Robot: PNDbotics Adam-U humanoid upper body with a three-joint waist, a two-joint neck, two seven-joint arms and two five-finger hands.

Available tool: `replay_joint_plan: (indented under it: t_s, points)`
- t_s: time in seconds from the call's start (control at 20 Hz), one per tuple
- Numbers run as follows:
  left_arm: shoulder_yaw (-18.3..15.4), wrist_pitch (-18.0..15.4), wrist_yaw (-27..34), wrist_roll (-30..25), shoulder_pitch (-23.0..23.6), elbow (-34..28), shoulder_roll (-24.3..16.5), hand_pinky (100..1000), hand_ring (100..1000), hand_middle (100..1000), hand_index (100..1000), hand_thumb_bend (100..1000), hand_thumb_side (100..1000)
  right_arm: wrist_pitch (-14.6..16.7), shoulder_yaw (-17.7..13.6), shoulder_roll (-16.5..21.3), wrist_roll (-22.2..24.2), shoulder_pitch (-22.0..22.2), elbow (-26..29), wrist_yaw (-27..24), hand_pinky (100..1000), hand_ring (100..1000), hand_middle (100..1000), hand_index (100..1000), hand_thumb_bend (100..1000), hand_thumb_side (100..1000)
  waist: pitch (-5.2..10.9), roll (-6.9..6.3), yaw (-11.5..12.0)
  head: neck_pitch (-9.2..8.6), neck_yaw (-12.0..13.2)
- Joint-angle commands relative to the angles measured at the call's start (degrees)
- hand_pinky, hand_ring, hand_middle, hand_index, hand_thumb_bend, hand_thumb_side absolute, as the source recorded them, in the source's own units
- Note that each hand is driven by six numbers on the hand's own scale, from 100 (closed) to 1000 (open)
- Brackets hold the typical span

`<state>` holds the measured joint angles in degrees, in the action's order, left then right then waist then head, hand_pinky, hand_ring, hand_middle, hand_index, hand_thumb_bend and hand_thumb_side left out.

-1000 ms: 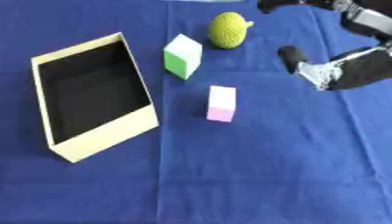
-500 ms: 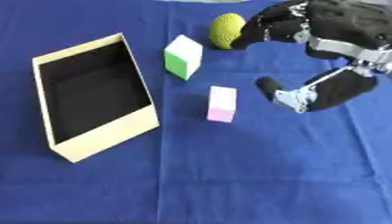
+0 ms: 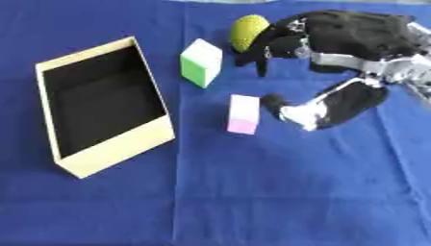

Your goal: Pick up objects on the table and place them in the box.

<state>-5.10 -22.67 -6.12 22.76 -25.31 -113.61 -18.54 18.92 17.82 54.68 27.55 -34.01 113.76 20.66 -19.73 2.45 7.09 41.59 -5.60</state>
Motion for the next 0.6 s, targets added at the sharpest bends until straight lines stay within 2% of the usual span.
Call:
replay_joint_plan:
  t_s: [0.05, 0.1, 0.2, 0.3, 0.6]
  points:
    - [0.2, 0.0, 0.4, -0.3, -0.6, -1.0, -0.9, 711, 845, 773, 814, 201, 644, -2.3, 0.6, 0.0, 1.8, -1.3, 0.7, 1.8, 875, 889, 605, 917, 100, 768, 1.44, -0.06, 0.1, 0.12, -0.2]
    - [0.2, 0.0, 0.4, -0.4, -0.6, -1.0, -0.9, 711, 845, 773, 814, 200, 645, -3.4, 1.0, -0.5, 2.4, -1.6, 0.4, 2.2, 877, 892, 609, 917, 100, 745, 1.46, -0.05, 0.2, 0.11, -0.2]
    - [0.3, 0.0, 0.5, -0.5, -0.6, -1.0, -0.8, 711, 846, 773, 814, 201, 644, -5.2, 1.8, -1.5, 3.7, -2.3, -0.2, 2.7, 884, 916, 686, 921, 100, 718, 1.48, -0.05, 0.3, 0.10, -0.3]
    - [0.3, 0.1, 0.6, -0.5, -0.6, -1.0, -0.7, 710, 846, 773, 814, 200, 645, -6.4, 2.4, -2.4, 5.1, -2.7, -1.0, 3.0, 885, 923, 707, 926, 100, 712, 1.48, -0.02, 0.4, 0.06, -0.3]
    - [0.4, 0.1, 0.8, -0.8, -0.7, -1.0, -0.6, 710, 846, 773, 814, 199, 646, -7.9, 3.2, -4.5, 7.4, -3.6, -4.1, 3.9, 910, 979, 784, 942, 100, 708, 1.48, 0.03, 0.5, 0.01, -0.2]
